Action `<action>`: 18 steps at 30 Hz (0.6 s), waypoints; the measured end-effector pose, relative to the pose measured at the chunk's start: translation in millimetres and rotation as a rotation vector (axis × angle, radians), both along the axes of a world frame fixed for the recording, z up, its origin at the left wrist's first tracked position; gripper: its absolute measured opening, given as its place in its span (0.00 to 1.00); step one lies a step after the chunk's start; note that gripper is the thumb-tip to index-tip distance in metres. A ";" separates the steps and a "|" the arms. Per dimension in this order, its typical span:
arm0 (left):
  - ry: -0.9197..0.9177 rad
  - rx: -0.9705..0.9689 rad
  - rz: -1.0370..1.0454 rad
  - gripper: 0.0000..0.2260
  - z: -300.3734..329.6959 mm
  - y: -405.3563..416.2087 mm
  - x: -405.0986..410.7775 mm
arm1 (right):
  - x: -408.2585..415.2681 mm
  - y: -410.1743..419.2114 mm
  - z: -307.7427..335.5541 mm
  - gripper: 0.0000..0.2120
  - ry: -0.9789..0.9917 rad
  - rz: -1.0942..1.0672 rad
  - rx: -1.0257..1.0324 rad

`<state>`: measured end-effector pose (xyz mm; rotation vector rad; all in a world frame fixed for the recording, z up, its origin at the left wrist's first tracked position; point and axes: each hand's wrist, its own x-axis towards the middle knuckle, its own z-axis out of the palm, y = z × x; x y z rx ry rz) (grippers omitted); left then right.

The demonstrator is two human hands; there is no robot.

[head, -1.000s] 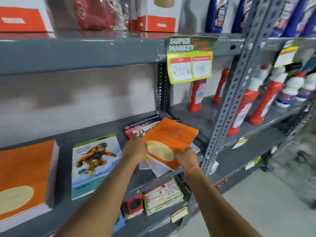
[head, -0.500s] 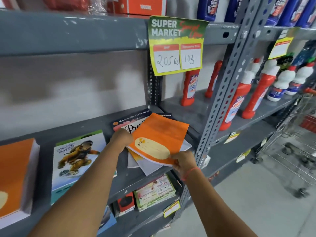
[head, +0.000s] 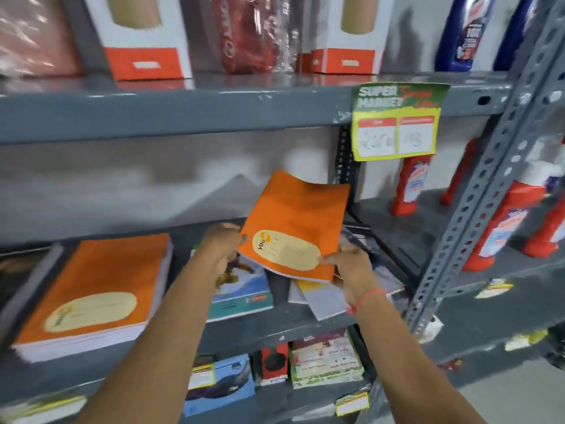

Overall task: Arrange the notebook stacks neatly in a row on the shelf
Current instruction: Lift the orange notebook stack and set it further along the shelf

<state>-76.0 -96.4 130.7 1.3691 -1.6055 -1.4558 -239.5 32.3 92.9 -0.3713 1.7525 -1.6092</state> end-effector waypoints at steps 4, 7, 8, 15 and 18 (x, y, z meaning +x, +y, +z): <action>0.049 -0.034 0.125 0.08 10.0 -15.4 89.8 | 74.0 -38.1 20.5 0.08 0.043 0.197 -0.076; 0.078 0.010 0.198 0.18 -6.1 -27.5 154.8 | 127.9 -57.0 24.3 0.03 0.197 0.260 -0.032; 0.022 0.029 0.249 0.22 -12.7 -33.9 175.1 | 140.9 -64.1 22.5 0.03 0.214 0.281 -0.030; -0.140 -0.042 0.323 0.14 -21.8 -26.0 273.9 | 234.7 -99.2 0.1 0.09 0.211 0.426 0.073; -0.140 -0.071 0.373 0.13 -31.0 -26.4 291.3 | 255.4 -104.5 -9.8 0.07 0.234 0.409 0.109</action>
